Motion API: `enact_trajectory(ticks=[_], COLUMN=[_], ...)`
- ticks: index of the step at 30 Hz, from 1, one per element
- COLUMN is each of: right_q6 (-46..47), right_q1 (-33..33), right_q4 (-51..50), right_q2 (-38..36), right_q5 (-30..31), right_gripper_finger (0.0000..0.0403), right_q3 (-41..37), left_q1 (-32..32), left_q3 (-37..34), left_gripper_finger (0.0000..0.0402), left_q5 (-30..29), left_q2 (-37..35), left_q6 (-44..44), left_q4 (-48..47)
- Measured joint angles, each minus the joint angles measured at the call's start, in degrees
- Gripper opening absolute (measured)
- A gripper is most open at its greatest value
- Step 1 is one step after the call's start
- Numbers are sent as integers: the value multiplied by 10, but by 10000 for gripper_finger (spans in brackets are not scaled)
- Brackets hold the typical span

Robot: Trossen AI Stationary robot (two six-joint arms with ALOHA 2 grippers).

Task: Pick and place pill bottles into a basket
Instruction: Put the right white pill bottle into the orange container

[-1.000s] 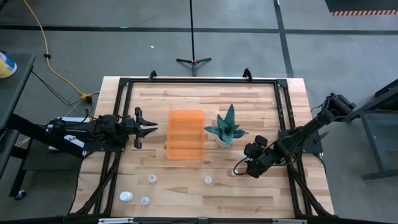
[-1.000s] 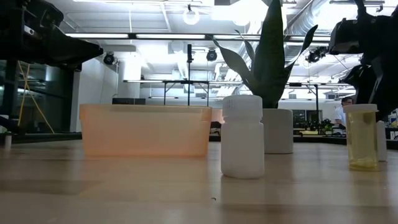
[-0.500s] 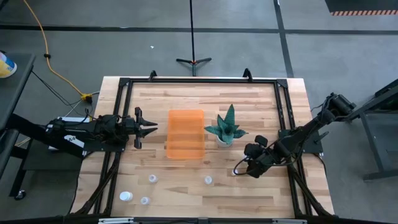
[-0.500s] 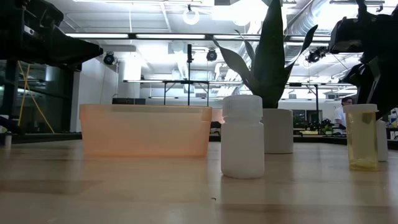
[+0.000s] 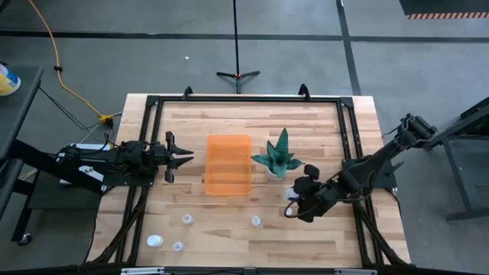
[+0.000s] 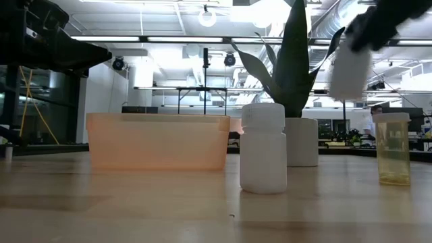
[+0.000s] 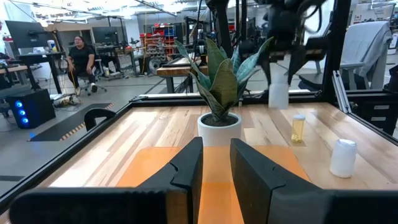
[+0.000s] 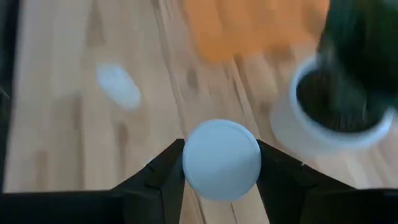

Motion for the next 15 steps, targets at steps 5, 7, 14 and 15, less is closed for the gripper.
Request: enact_trajectory(ticks=[5, 7, 14, 15], right_q6=[-104, -140, -230, -246], right_q1=[-1, -5, -52, -61], right_q4=[111, 155, 259, 281], right_q2=[0, 1, 61, 75], right_q5=[20, 21, -12, -24], right_gripper_finger=[156, 149, 156, 158], right_q3=[11, 8, 7, 7], left_q1=[0, 0, 0, 0], left_q3=[0, 0, 0, 0], left_gripper_finger=[117, 117, 117, 117], left_q5=[0, 0, 0, 0], left_q2=[0, 0, 0, 0], left_q6=[0, 0, 0, 0], left_q4=[0, 0, 0, 0])
